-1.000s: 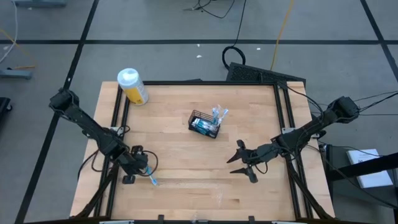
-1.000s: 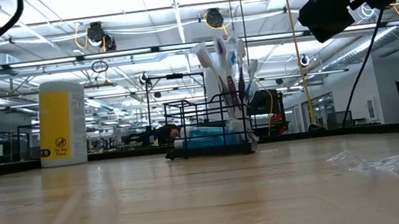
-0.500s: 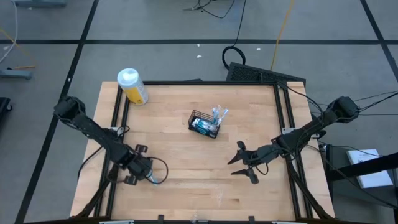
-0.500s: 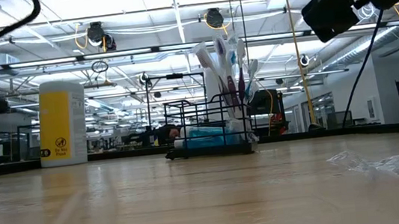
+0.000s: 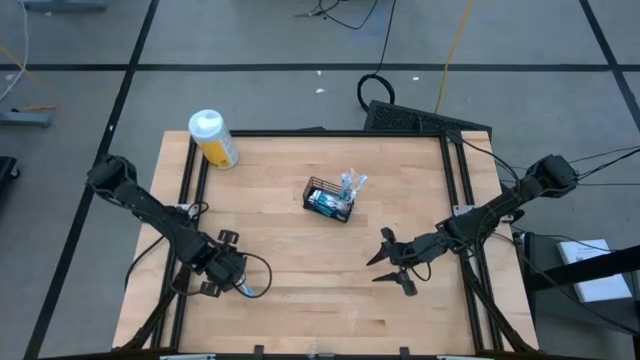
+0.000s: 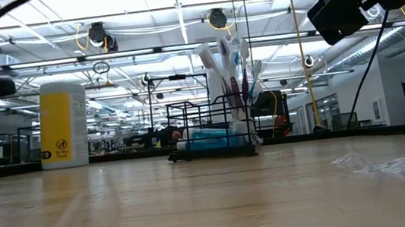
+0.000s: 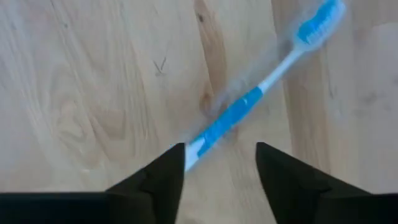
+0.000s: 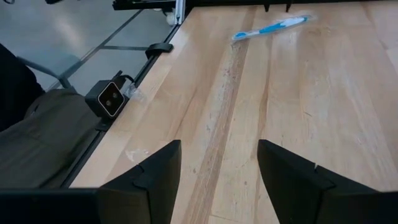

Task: Pick & Place toothbrushing station
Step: Put the blue toothbrush into the wire organizer

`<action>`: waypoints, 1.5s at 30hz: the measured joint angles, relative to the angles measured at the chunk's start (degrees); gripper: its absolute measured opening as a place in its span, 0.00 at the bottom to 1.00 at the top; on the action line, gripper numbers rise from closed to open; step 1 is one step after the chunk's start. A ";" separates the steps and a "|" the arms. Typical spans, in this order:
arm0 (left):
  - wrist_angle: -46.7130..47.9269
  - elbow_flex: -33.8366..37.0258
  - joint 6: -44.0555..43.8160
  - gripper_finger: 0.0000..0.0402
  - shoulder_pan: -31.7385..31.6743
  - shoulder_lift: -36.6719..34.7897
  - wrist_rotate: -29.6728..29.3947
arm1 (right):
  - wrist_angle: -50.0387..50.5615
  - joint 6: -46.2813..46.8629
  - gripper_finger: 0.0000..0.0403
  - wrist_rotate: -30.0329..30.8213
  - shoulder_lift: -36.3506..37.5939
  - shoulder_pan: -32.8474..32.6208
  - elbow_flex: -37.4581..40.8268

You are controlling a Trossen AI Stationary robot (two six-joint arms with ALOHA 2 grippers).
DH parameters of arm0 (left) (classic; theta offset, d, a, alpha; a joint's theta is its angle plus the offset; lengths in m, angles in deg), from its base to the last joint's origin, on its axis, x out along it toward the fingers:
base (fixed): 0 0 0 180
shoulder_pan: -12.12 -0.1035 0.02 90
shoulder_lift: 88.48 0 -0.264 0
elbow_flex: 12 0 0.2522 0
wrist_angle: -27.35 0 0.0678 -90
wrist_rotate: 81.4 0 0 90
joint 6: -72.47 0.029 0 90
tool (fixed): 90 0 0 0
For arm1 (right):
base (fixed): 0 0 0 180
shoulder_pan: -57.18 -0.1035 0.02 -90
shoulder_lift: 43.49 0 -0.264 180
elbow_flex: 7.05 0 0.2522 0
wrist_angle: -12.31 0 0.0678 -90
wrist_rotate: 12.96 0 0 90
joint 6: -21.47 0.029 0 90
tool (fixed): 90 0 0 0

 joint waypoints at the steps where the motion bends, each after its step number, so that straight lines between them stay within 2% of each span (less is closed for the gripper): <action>1: -1.14 0.77 -0.33 0.52 -0.21 0.00 0.01 | -0.01 0.02 0.51 0.00 0.00 -0.19 0.00; 6: -6.15 3.96 -2.14 0.59 -0.49 0.00 0.84 | 0.02 0.02 0.51 0.04 0.00 -1.06 0.00; 10: -11.20 6.88 -2.88 0.57 -0.41 0.02 3.00 | 0.03 0.36 0.51 0.07 0.00 -1.14 0.00; 16: -11.10 10.46 -4.43 0.53 0.44 -0.21 2.93 | 0.03 0.89 0.51 0.11 0.00 -1.31 0.00; 37: -1.98 9.99 -6.04 0.53 2.31 0.00 1.59 | 0.03 1.69 0.51 0.15 0.02 -1.31 0.00; 45: 8.12 5.87 -7.69 0.53 2.31 0.15 -0.19 | 0.01 1.74 0.51 0.16 0.04 -1.31 0.00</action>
